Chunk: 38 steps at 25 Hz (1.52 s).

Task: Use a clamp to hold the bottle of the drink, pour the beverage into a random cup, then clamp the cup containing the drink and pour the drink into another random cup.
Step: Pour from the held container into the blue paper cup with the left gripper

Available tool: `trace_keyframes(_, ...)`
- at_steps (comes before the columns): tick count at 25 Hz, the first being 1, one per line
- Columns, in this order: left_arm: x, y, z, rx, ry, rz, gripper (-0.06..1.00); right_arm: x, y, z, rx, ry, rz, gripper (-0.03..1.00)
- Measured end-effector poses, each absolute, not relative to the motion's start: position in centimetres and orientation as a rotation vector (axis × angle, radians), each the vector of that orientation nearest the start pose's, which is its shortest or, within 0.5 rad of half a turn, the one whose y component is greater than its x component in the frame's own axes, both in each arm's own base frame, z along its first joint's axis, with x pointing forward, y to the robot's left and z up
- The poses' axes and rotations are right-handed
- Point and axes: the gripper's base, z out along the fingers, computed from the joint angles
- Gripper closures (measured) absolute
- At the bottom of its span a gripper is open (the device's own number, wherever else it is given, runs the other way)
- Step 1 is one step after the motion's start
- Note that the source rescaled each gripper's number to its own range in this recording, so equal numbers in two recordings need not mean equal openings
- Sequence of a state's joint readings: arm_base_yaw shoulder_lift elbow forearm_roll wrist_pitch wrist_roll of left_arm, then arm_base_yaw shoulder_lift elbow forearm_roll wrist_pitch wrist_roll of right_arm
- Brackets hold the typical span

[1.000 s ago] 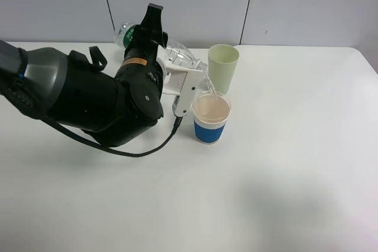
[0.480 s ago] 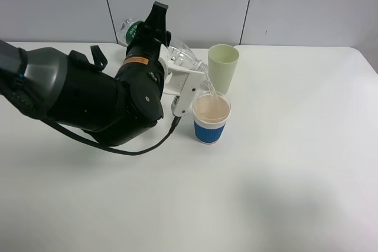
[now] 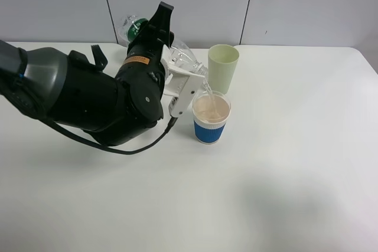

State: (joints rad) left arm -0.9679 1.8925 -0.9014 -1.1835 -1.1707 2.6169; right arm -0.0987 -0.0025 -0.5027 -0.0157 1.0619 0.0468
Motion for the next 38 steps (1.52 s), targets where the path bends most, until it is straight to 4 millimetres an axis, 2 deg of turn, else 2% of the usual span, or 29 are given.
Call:
trace_keyframes(12, 26.0, -24.6, 19.2, 1.578, 0.962, 1.524, 0.91, -0.6, -0.1, 27.8, 0.149, 2.035, -0.051, -0.03)
trace_keyframes(19, 26.0, -25.3, 19.9, 1.576, 0.804, 1.571, 0.91, -0.6, -0.1, 27.8, 0.149, 2.035, -0.051, -0.03)
trace_keyframes(38, 25.8, -26.2, 20.5, 1.663, 0.508, 1.71, 0.91, -0.6, -0.1, 27.8, 0.149, 2.035, -0.051, -0.03)
